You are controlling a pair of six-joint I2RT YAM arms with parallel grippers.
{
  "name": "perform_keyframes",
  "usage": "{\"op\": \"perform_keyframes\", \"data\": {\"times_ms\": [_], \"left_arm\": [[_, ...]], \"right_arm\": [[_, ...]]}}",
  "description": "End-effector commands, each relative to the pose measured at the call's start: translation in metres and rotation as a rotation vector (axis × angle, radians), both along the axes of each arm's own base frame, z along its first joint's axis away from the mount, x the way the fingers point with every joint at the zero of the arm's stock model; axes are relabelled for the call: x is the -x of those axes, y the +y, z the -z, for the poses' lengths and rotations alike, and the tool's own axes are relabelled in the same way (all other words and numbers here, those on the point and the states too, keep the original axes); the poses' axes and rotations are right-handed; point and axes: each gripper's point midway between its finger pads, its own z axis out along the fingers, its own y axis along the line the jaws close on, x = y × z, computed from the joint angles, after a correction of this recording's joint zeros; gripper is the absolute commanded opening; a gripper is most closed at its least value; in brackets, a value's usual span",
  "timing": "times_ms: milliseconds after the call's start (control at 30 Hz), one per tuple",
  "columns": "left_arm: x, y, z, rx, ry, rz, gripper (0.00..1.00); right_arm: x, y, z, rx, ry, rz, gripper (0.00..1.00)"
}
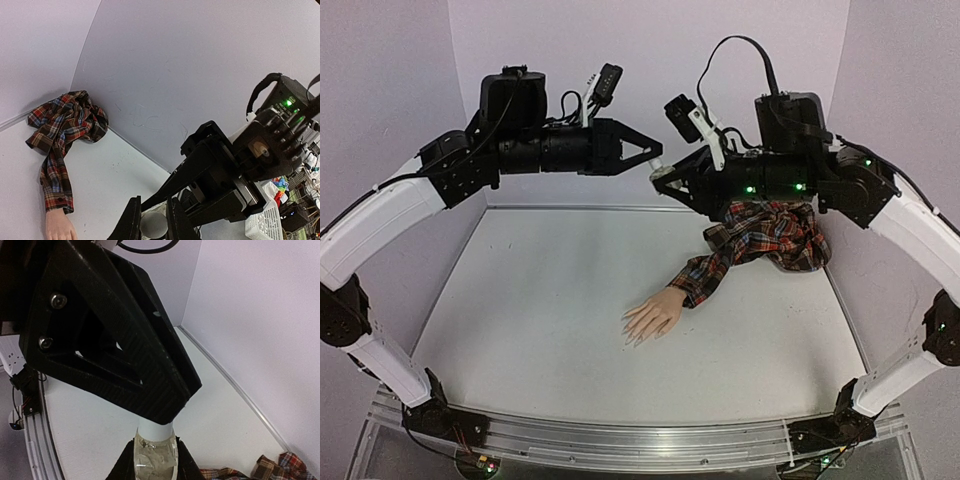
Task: Paint the nails
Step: Screw the nail polish bottle cap onto the nail polish bottle.
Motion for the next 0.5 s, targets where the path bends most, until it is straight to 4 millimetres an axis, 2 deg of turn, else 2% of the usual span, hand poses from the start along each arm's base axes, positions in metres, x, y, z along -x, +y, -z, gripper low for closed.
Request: {"op": "perform_keyframes", "data": {"times_ms": [0,200,333,467], "left_arm": [[0.037,-0.018,0.006,-0.008,-0.057,0.168,0.0],[0.059,-0.02,0.007,0.046,-0.114,0.277,0.0],[0.09,-0.023,0.009,0.077,-0.166,0.487,0.0],[0.123,-0.025,0.006,0.108,-0.162,0.752,0.0]], "right_arm": [[0.021,0.011,-0.064,-0.207,0.004,-0.141,0.0],[0.033,0.013,-0.096,-0.322,0.044,-0.269,0.0],[0.067,0.014,-0.116,-0.39,0.064,-0.475,0.0],[0.114,0.008,-0.139,-0.445,0.123,-0.767,0.0]]}}
